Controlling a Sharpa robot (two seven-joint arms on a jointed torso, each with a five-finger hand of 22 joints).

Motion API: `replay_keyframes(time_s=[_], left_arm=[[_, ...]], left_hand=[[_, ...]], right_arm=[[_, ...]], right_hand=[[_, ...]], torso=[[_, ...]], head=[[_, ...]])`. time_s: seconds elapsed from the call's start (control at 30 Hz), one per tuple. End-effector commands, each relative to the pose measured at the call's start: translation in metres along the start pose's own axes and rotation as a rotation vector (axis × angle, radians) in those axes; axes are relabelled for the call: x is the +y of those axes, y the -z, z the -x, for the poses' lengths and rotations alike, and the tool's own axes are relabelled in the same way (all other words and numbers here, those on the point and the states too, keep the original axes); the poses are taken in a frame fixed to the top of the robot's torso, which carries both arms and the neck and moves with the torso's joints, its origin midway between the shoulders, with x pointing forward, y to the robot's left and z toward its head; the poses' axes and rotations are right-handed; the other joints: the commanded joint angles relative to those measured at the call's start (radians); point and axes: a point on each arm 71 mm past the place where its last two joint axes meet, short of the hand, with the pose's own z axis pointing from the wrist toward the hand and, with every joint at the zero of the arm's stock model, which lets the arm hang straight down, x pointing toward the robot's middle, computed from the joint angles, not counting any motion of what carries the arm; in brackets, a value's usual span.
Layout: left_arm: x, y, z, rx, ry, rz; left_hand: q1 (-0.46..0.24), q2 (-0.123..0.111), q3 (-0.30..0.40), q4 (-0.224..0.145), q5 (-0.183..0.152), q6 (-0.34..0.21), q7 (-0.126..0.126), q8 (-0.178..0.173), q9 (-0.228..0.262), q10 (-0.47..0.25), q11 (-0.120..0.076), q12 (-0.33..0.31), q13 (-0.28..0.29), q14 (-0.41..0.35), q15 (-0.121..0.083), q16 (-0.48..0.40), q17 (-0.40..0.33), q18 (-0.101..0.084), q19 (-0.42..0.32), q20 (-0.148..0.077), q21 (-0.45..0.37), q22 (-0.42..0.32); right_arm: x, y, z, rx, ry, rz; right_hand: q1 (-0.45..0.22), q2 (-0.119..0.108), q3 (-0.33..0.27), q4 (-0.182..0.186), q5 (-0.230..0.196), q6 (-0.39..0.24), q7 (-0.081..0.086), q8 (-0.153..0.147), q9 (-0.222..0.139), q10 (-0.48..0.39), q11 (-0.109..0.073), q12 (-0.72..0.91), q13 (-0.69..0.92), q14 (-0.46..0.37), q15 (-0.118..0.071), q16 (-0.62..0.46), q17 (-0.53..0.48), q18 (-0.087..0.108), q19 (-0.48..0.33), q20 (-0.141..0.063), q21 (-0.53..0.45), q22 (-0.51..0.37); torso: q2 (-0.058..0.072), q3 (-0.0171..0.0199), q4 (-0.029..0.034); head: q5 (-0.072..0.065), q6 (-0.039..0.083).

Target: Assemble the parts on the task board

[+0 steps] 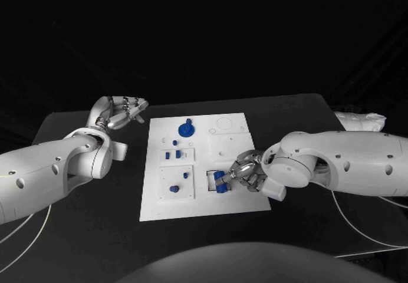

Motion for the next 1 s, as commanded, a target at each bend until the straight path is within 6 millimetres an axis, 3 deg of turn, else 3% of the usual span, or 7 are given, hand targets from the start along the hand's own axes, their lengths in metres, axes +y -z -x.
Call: replay_keyframes(time_s=[0.03, 0.33, 0.6, 0.77, 1.0], left_arm=[[-0.0018, -0.0003, -0.0023, 0.016, 0.004, -0.011], [-0.0019, -0.0003, -0.0025, 0.016, 0.005, -0.011], [-0.002, -0.0005, -0.003, 0.017, 0.005, -0.011], [-0.0021, -0.0005, -0.0033, 0.018, 0.005, -0.011], [-0.0021, -0.0005, -0.0035, 0.018, 0.006, -0.01]], left_hand=[[0.004, 0.009, -0.006, 0.002, 0.006, -0.004, -0.001, 0.001, 0.001, -0.006, 0.003, 0.0, 0.001, 0.0, 0.006, -0.004, -0.001, 0.012, 0.009, 0.001, -0.005, -0.002], [0.005, 0.009, -0.006, 0.002, 0.006, -0.004, -0.001, 0.001, 0.001, -0.006, 0.003, 0.001, 0.001, 0.0, 0.006, -0.005, -0.001, 0.012, 0.009, 0.001, -0.005, -0.002], [0.006, 0.011, -0.007, 0.002, 0.006, -0.004, -0.001, 0.001, 0.001, -0.005, 0.003, 0.001, 0.001, 0.001, 0.006, -0.005, -0.002, 0.012, 0.009, 0.001, -0.006, -0.003], [0.006, 0.011, -0.007, 0.002, 0.006, -0.004, -0.001, 0.001, 0.001, -0.005, 0.003, 0.001, 0.001, 0.001, 0.006, -0.005, -0.002, 0.012, 0.009, 0.001, -0.006, -0.003], [0.006, 0.011, -0.007, 0.002, 0.006, -0.004, -0.001, 0.001, 0.001, -0.005, 0.003, 0.001, 0.001, 0.001, 0.006, -0.005, -0.002, 0.012, 0.009, 0.001, -0.006, -0.003]], right_arm=[[0.0006, -0.0013, -0.0025, 0.003, 0.044, -0.003], [0.0035, -0.0034, -0.0032, -0.011, 0.049, 0.0], [0.0054, -0.0047, -0.0029, -0.025, 0.051, 0.005], [0.0067, -0.0056, -0.0033, -0.028, 0.052, 0.007], [0.0078, -0.0066, -0.0034, -0.034, 0.05, 0.006]], right_hand=[[-0.003, 0.002, 0.05, -0.051, -0.004, 0.035, -0.024, -0.005, -0.002, 0.104, 0.006, 0.003, 0.263, 0.104, -0.003, 0.004, 0.263, -0.007, 0.105, -0.004, 0.004, 0.263], [-0.02, -0.004, 0.041, -0.04, -0.017, 0.037, -0.019, -0.014, -0.006, 0.104, 0.011, 0.003, 0.263, 0.104, 0.001, 0.004, 0.263, -0.007, 0.105, 0.0, 0.004, 0.263], [-0.039, -0.009, 0.029, -0.026, -0.034, 0.034, -0.014, -0.02, -0.009, 0.104, 0.016, 0.003, 0.263, 0.104, 0.006, 0.004, 0.263, -0.007, 0.105, 0.004, 0.004, 0.263], [-0.068, -0.019, 0.007, -0.007, -0.075, 0.031, -0.009, -0.024, -0.011, 0.104, 0.021, 0.003, 0.263, 0.104, 0.009, 0.004, 0.263, -0.007, 0.105, 0.009, 0.004, 0.263], [-0.088, -0.032, -0.019, 0.004, -0.099, 0.017, -0.003, -0.03, -0.013, 0.104, 0.027, 0.003, 0.263, 0.104, 0.011, 0.004, 0.263, -0.007, 0.105, 0.012, 0.004, 0.263]], torso=[[0.0, 0.0002, 0.0004], [-0.001, 0.0, -0.0006], [0.0, 0.0, 0.0001], [0.0, 0.0005, 0.0], [0.0, -0.0002, -0.0002]], head=[[0.001, 0.0], [0.007, 0.002], [0.005, 0.003], [0.006, 0.004], [0.007, 0.005]])
